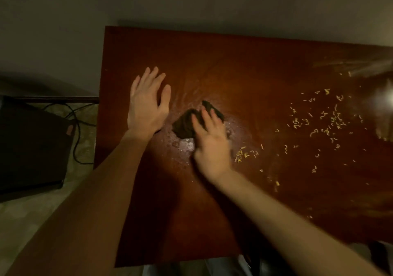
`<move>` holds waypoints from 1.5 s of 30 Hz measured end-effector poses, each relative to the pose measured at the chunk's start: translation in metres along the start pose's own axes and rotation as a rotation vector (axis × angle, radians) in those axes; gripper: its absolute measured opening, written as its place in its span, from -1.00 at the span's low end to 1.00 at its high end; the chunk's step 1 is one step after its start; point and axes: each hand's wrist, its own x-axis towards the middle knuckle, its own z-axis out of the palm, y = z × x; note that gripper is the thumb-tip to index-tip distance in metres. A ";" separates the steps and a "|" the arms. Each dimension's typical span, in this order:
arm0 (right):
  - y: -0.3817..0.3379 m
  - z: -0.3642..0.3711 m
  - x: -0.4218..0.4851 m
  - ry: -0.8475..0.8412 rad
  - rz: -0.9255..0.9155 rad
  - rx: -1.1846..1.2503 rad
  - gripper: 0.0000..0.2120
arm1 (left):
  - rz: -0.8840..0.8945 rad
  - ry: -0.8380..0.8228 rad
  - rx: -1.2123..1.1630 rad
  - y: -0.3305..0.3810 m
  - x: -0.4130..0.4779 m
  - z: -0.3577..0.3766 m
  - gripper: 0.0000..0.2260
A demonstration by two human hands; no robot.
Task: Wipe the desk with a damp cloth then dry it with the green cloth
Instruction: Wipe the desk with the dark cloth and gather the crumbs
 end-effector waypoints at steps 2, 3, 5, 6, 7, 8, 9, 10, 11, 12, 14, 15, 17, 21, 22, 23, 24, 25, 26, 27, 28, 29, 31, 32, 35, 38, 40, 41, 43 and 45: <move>-0.047 0.025 0.007 0.082 0.159 0.033 -0.25 | 0.001 0.005 0.014 -0.001 0.001 0.001 -0.53; -0.064 0.033 0.011 0.116 0.230 0.055 -0.25 | 0.001 0.008 0.016 -0.002 0.001 0.001 -0.53; -0.077 0.040 0.021 0.151 0.327 0.088 -0.24 | -0.003 0.002 0.013 -0.003 0.001 0.001 -0.54; -0.073 0.040 0.023 0.156 0.347 0.084 -0.23 | -0.002 -0.001 0.012 -0.003 0.000 0.001 -0.54; -0.066 0.037 0.022 0.170 0.363 0.078 -0.23 | 0.002 -0.002 0.013 -0.002 0.000 0.001 -0.54; -0.057 0.032 0.018 0.193 0.387 0.071 -0.22 | 0.005 -0.002 0.014 -0.002 -0.001 0.001 -0.53; -0.046 0.027 0.012 0.221 0.417 0.063 -0.21 | 0.003 -0.001 0.016 -0.001 -0.001 0.001 -0.53; -0.033 0.021 0.005 0.243 0.457 0.047 -0.20 | -0.001 0.000 0.020 -0.001 -0.001 0.000 -0.52; -0.020 0.015 -0.003 0.254 0.503 0.028 -0.18 | -0.004 0.000 0.027 0.000 -0.002 0.000 -0.52; -0.005 0.011 -0.014 0.262 0.550 0.017 -0.17 | -0.003 0.000 0.038 0.002 -0.002 0.000 -0.52; 0.019 0.002 -0.034 0.297 0.625 0.010 -0.19 | 0.012 -0.007 0.067 0.003 -0.003 0.000 -0.51; 0.027 -0.001 -0.041 0.315 0.646 0.006 -0.21 | 0.020 -0.008 0.085 0.004 -0.003 0.000 -0.51; 0.029 -0.003 -0.039 0.320 0.649 -0.014 -0.21 | 0.028 0.002 0.129 0.004 -0.003 0.001 -0.50; 0.011 -0.001 -0.003 0.255 0.471 -0.064 -0.20 | 0.063 0.023 0.233 0.006 -0.002 0.003 -0.50; 0.009 -0.001 0.003 0.235 0.434 -0.069 -0.20 | 0.069 0.022 0.251 0.006 -0.002 0.003 -0.50; 0.009 -0.002 0.005 0.211 0.413 -0.073 -0.20 | 0.076 0.018 0.263 0.006 -0.003 0.003 -0.49; 0.013 -0.003 0.003 0.193 0.405 -0.075 -0.20 | 0.080 0.011 0.271 0.006 -0.003 0.003 -0.49; 0.019 -0.005 -0.003 0.190 0.411 -0.072 -0.19 | 0.082 0.004 0.275 0.005 -0.004 0.002 -0.49; 0.027 -0.007 -0.013 0.205 0.429 -0.066 -0.18 | 0.084 -0.001 0.283 0.006 -0.004 0.002 -0.50; 0.034 -0.009 -0.025 0.229 0.453 -0.059 -0.18 | 0.086 -0.003 0.298 0.007 -0.004 0.002 -0.50; 0.041 -0.011 -0.035 0.248 0.476 -0.050 -0.18 | 0.086 -0.003 0.320 0.009 -0.004 0.002 -0.51; 0.046 -0.013 -0.042 0.254 0.489 -0.040 -0.18 | 0.081 0.000 0.350 0.011 -0.004 0.003 -0.51; 0.053 -0.017 -0.039 0.243 0.470 -0.024 -0.19 | 0.096 0.007 0.431 0.017 -0.003 0.003 -0.53; 0.058 -0.021 -0.029 0.230 0.433 -0.013 -0.21 | 0.139 0.001 0.480 0.020 -0.002 0.004 -0.54; 0.086 -0.043 0.022 0.132 0.232 0.000 -0.31 | 0.310 -0.043 0.555 0.031 0.003 0.014 -0.56; 0.124 -0.073 0.083 -0.002 0.037 -0.061 -0.32 | 0.239 -0.043 0.429 0.064 0.014 0.035 -0.55; 0.149 -0.092 0.115 -0.041 -0.041 -0.128 -0.34 | 0.198 -0.051 0.356 0.097 0.023 0.058 -0.54; 0.163 -0.101 0.130 -0.051 -0.059 -0.145 -0.35 | 0.168 -0.066 0.331 0.113 0.028 0.070 -0.52; 0.185 -0.114 0.142 -0.039 -0.037 -0.144 -0.33 | 0.086 -0.090 0.301 0.140 0.029 0.090 -0.49; 0.199 -0.119 0.144 -0.012 -0.011 -0.109 -0.31 | 0.003 -0.059 0.295 0.152 0.028 0.107 -0.46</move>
